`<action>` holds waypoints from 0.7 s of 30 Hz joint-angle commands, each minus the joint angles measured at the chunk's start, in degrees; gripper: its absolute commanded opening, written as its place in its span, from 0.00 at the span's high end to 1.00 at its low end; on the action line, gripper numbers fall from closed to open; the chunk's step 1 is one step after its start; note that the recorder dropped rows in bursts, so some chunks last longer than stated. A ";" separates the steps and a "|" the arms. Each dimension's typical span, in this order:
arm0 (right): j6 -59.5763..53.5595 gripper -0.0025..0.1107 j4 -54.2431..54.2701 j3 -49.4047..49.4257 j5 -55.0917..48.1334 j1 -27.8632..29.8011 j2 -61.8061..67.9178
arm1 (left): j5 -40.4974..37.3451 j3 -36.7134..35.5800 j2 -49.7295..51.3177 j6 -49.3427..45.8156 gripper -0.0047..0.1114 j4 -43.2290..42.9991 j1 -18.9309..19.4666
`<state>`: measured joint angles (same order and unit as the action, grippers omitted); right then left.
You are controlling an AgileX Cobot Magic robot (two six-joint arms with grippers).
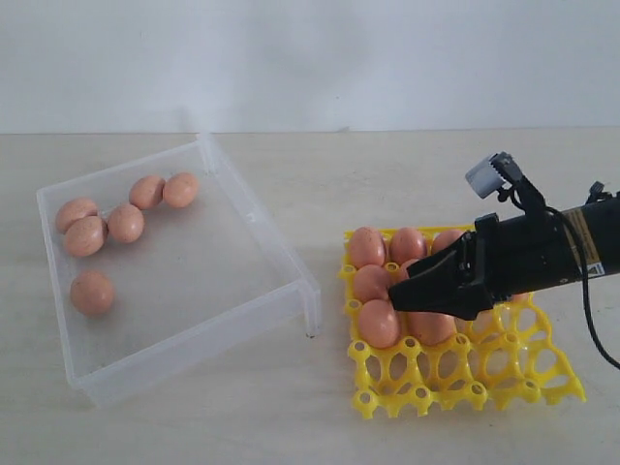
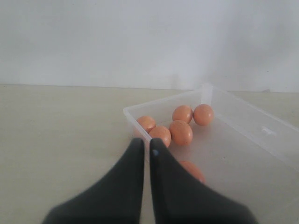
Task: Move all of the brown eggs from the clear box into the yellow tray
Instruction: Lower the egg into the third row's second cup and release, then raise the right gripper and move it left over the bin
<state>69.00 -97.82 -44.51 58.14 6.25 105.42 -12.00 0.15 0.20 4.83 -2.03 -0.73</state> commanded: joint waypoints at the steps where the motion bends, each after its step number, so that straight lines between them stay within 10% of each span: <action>1: 0.10 0.45 6.10 -0.24 6.13 -0.12 -0.23 | 0.12 -0.15 -0.20 0.10 0.92 -0.07 0.11; 8: 2.80 0.98 9.25 -0.24 11.83 -2.02 -1.76 | 0.24 -0.15 -0.20 0.10 0.92 -0.07 0.11; 14: 1.38 0.98 5.65 -1.18 11.83 -14.16 -7.28 | 0.24 -0.15 -0.20 0.10 0.92 -0.07 0.11; 21: 1.40 0.98 -2.12 -7.54 -29.92 -38.38 -15.33 | 0.12 -0.15 -0.20 0.10 0.92 -0.07 0.11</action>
<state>71.23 -98.91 -49.72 45.99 -23.97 92.33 -12.00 0.15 0.20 4.83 -2.03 -0.73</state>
